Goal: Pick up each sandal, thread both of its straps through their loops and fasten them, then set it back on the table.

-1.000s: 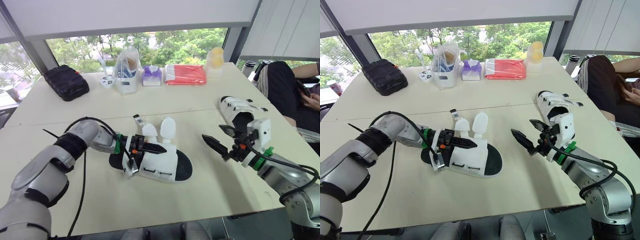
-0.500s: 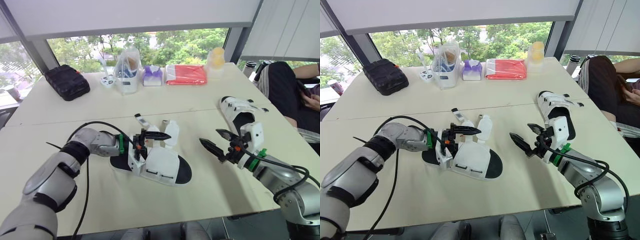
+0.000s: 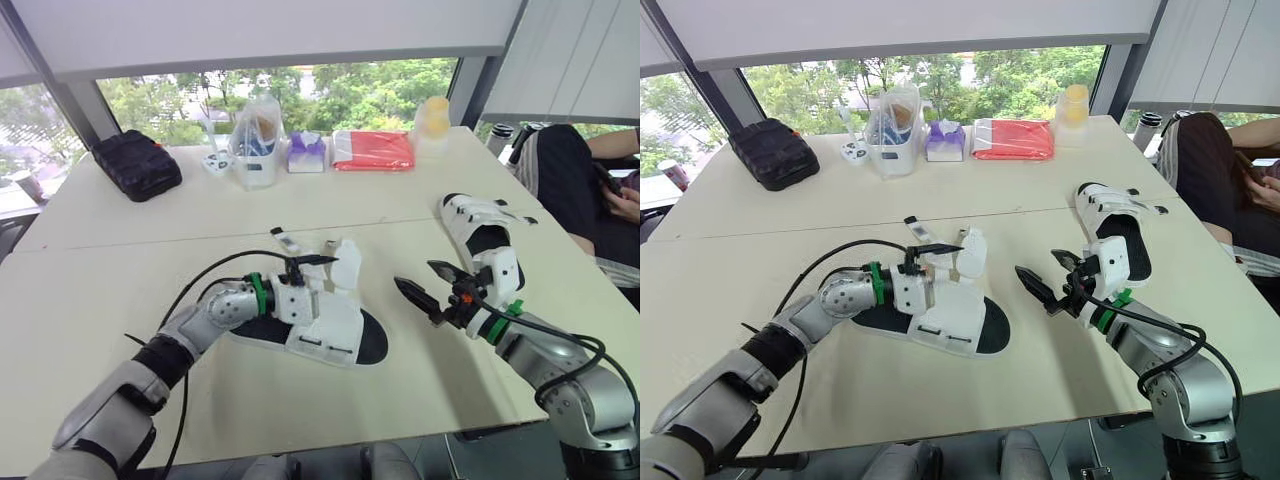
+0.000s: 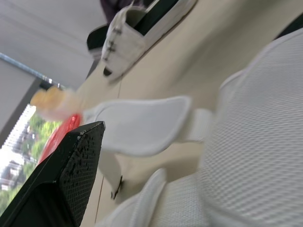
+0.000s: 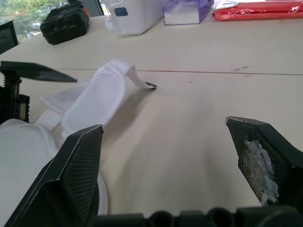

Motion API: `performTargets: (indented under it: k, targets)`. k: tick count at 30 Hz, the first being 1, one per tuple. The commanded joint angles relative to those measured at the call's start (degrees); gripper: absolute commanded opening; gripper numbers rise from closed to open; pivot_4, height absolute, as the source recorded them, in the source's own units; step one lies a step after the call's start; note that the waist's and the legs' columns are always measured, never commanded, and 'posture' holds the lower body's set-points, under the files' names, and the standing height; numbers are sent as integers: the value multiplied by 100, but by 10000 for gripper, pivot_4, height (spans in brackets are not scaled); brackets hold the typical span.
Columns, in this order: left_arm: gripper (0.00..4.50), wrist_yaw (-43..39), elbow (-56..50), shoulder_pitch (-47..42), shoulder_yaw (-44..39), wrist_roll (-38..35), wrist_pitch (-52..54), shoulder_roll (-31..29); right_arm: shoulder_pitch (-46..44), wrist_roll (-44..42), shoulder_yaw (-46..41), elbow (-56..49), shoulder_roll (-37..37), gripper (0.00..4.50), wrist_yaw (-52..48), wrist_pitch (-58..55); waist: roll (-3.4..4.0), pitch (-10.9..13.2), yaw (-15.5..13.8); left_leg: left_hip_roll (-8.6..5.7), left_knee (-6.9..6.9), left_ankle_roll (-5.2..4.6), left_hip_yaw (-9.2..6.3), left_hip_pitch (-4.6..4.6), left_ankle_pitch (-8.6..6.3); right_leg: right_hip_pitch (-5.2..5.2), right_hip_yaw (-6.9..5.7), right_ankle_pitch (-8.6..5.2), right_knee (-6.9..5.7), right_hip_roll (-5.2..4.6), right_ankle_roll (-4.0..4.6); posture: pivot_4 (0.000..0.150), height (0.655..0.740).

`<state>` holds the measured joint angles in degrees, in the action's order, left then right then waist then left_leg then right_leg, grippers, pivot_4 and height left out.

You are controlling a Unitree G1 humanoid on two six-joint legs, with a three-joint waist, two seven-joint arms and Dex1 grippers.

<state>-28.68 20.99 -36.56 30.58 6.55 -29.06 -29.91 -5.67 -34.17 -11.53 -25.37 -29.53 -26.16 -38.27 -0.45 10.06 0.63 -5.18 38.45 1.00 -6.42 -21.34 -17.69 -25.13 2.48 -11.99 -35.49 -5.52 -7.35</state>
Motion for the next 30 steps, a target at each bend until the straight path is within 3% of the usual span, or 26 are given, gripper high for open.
performTargets:
  k: [1, 6, 10, 12, 15, 17, 28, 30]
  targets:
    - [44661, -50, -650, 155, -462, -183, 816, 214, -45, 26, -100, -96, 47, 45000, 38, 168, 0, 0, 2, 0, 0, 0, 0, 0, 0, 0, 0, 0, 0, 0, 0, 1500, 7400]
    - [44661, 3, -1250, 386, -773, 75, 1806, 450, -103, 93, -98, -26, 59, 45000, 49, 215, 0, 0, 0, 2, 0, 2, 0, 0, 1, -1, 0, 0, -1, 1, 0, 1500, 7400]
    - [44661, -622, -1743, 654, -945, -160, 2383, 210, -52, 118, -73, -47, 11, 45000, -16, 213, 1, -1, 12, 3, 0, 2, 0, 1, 1, -3, 0, 0, -1, 1, 0, 1500, 7400]
    - [44661, -1089, -1947, 766, -1066, -375, 2449, -52, -17, 96, -97, -73, -9, 45000, -43, 190, 3, -2, 12, 5, -1, 3, 0, 2, 2, -3, 1, 0, -1, 2, 0, 1500, 7400]
    - [44661, -2642, -2409, 1070, -1297, -1308, 2609, -937, 30, 80, -174, -12, -76, 45000, -140, 191, 4, -3, 37, 8, -2, 4, 2, 2, 2, -7, 1, 0, -1, 4, 1, 1500, 7400]
    - [44661, -3112, -2554, 1147, -1533, -1744, 2999, -1308, -1, 106, -166, 63, -99, 45000, -186, 212, 7, -3, 31, 11, -9, 4, 4, 4, 2, -9, 3, -1, -1, 5, 2, 1500, 7400]
    - [44661, -2328, -2366, 1082, -3706, -4543, 7155, -818, -273, -50, -128, 248, -208, 45000, -544, 81, 7, -4, 58, 11, -3, 2, -9, 11, 1, 5, -2, -1, -1, 8, 2, 1500, 7400]
    - [36516, -2336, -2385, 1241, -3838, -4711, 7349, -743, -394, -129, -160, 312, -318, 45000, -684, -33, 8, -5, 58, 12, -6, 4, -8, 13, 2, 3, -2, -1, -1, 9, 2, 1500, 7400]
